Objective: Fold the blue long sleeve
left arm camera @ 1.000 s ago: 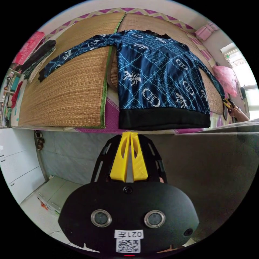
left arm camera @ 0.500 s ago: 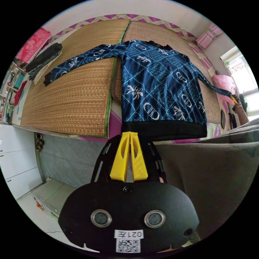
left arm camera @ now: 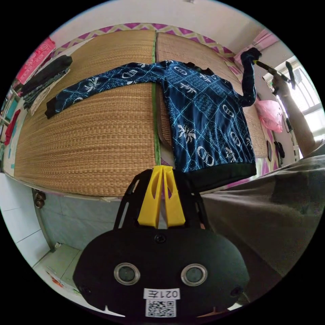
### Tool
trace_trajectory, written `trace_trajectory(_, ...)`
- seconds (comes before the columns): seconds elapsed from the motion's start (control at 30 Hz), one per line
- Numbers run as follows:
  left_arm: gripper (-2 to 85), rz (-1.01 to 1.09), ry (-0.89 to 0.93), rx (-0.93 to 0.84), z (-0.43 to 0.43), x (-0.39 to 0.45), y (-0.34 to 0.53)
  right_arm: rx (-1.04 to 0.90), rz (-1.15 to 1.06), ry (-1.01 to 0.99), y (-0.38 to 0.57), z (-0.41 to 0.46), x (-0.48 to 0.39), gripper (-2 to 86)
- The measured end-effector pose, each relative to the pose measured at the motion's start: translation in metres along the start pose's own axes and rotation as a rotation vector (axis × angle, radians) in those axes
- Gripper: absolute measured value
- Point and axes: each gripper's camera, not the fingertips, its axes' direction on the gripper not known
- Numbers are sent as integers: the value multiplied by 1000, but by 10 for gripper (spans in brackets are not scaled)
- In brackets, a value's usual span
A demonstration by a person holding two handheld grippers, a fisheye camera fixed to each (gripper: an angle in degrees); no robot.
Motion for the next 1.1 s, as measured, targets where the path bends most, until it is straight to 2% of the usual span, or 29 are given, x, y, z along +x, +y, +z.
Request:
trace_trajectory(0.17, -9, -42, -3, -1, -2, -59, 15, -142, -102, -71, -55, 86, -102, 13)
trace_trajectory(0.3, -9, -77, 0, -16, 3, -102, 26, -335, -190, -72, -73, 149, -167, 50)
trace_trajectory(0.47, -9, -91, 10, -14, 12, -145, 26, -267, -100, -139, -97, 115, -173, 113)
trace_trajectory(0.67, -9, -86, 38, -17, 41, -186, 2, -232, -69, -198, -132, 98, -178, 67)
trace_trajectory(0.77, -9, -117, 69, 15, 48, -207, -20, -312, -145, -169, -143, 127, -205, 13)
trace_trajectory(0.8, -10, -136, 80, 34, 48, -216, -29, -395, -220, -145, -143, 140, -220, 0)
trace_trajectory(0.83, -10, -145, 82, 45, 47, -220, -33, -423, -287, -71, -141, 145, -235, -5)
trace_trajectory(0.9, -10, -163, 85, 69, 44, -238, -50, -378, -354, 29, -139, 137, -252, -8)
trace_trajectory(1.03, -10, -178, 52, 90, 42, -265, -68, -311, -245, 171, -152, 104, -251, -10)
trace_trajectory(1.1, -10, -183, 19, 124, 43, -284, -80, -225, -141, 75, -161, 75, -234, -10)
